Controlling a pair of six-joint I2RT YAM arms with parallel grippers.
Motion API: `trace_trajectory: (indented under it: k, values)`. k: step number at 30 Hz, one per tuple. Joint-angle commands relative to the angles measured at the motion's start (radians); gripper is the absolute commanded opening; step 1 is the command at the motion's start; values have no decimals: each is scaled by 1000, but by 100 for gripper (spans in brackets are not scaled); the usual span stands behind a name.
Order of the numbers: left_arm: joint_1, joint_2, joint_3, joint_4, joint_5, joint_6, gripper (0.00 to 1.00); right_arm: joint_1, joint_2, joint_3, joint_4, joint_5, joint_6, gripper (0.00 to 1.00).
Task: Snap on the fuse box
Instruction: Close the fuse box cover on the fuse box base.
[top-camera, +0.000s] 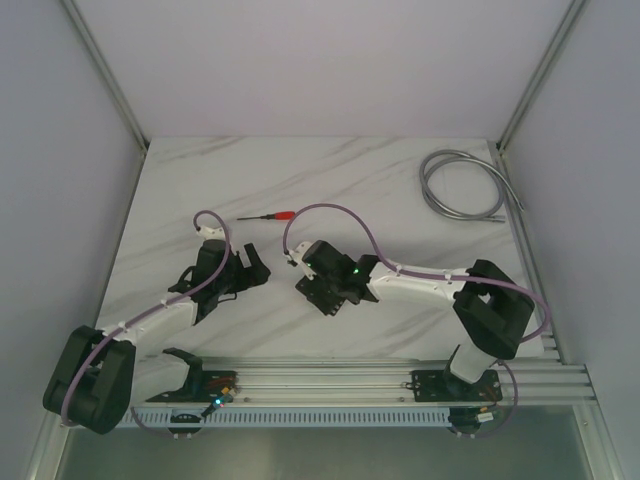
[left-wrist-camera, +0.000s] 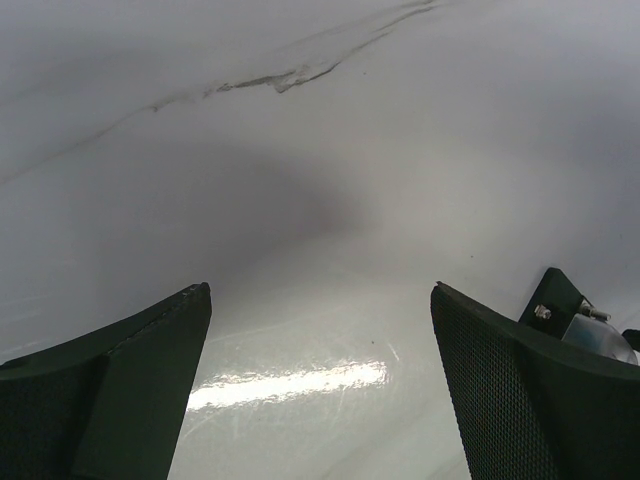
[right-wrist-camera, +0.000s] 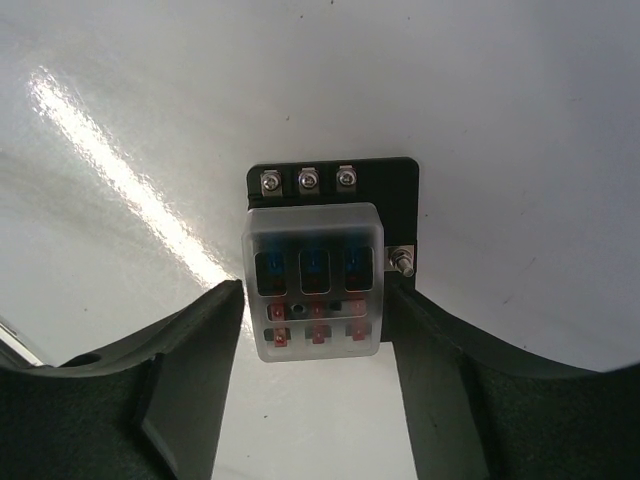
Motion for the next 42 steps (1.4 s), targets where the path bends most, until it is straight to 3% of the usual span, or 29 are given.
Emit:
trace_trajectory:
  k: [1,3,9,16,26,34,42]
  values:
    - [7,3,-6,21,28,-7,100,7,3,8,13,-8,18,69]
    - [7,3,-6,23,40,-7,100,7,-11,7,14,2,35,74]
    - [4,-2,-18,69,151,-22,99,-26,-91,-20,15,14,133,77]
    - [-36,-16,-6,88,234,-48,92,-85,-176,-97,86,-76,219,69]
    - [-93,-14,4,95,246,-71,92,-92,-34,-65,112,-106,231,53]
    - [-156,39,30,123,258,-84,86,-92,-15,-31,79,-88,234,53]
    - [-252,111,91,139,253,-90,77,-112,-208,-117,76,-18,365,53]
